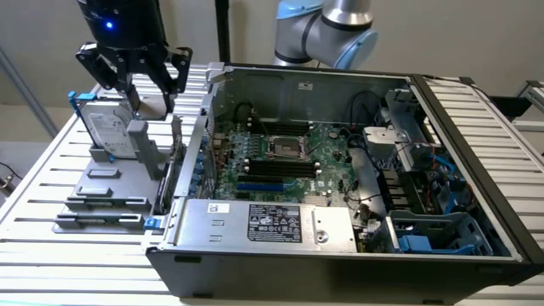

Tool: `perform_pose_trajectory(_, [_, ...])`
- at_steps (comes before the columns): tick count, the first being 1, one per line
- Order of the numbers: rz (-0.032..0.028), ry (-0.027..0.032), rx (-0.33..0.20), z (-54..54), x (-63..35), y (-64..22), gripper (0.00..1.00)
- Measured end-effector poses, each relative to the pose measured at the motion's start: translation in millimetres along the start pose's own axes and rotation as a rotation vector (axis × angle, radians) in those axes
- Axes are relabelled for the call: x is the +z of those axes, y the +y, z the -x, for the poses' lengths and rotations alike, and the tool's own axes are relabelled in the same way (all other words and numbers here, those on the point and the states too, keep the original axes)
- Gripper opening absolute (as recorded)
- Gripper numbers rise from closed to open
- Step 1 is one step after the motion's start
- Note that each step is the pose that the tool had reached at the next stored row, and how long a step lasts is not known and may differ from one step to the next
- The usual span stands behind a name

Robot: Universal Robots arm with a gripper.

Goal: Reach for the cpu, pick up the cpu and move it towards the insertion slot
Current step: 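Pick up the cpu and move it towards the insertion slot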

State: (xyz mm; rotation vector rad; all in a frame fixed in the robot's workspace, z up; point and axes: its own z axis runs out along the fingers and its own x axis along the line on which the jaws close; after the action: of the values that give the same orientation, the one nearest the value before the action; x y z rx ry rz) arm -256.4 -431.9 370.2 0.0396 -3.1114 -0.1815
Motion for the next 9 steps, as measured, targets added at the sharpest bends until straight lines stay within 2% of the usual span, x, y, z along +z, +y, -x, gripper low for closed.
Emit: perform_pose_trajectory(9, [0.0091, 0.0076, 0.001, 40.7, -7.8, -0.8, 0.55])
